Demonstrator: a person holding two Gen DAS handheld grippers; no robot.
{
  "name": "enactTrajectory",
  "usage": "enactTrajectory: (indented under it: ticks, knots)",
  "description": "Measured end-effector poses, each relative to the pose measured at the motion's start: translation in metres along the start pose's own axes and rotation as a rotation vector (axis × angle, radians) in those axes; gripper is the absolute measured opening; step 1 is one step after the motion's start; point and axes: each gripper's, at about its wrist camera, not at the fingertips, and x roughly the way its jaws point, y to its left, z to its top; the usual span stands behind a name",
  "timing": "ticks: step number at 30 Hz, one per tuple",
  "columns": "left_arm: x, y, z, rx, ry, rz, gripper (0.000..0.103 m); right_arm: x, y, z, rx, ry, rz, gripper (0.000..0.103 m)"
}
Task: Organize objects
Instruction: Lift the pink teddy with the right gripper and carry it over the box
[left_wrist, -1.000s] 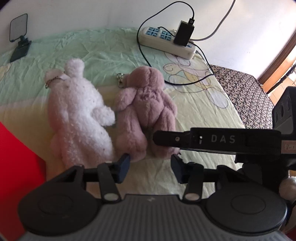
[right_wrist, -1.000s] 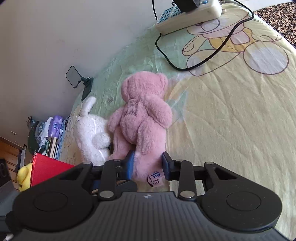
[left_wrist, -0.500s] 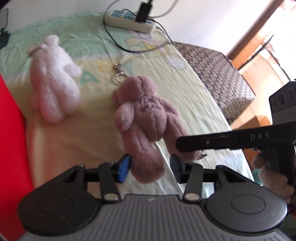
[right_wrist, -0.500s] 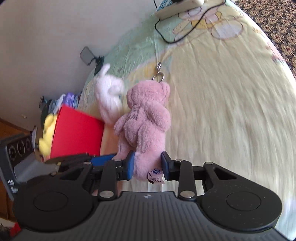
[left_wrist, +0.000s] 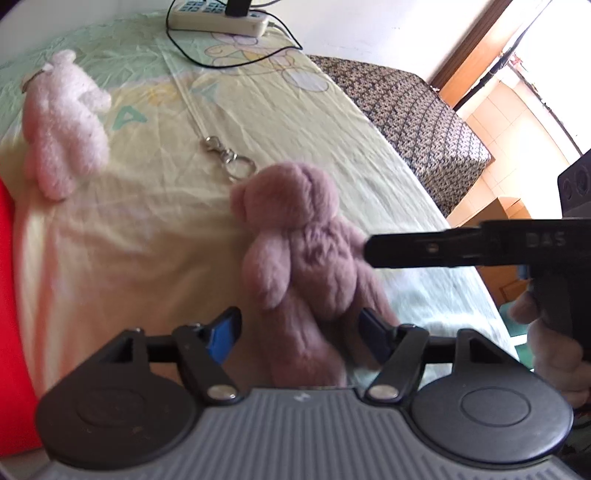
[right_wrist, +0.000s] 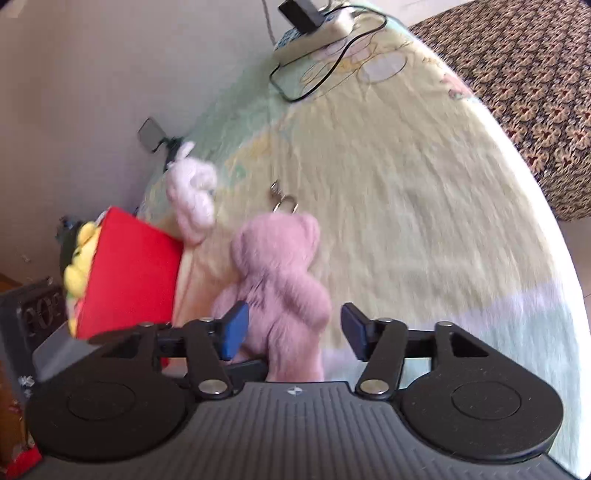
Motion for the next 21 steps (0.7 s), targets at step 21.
enactTrajectory:
  ticks: [21]
  knots:
    - [-0.052, -0.031, -0.007, 0.081, -0.114, -0.016, 0.067, -0.02, 0.022, -0.025, 0.01, 0.013, 0.134, 0.053]
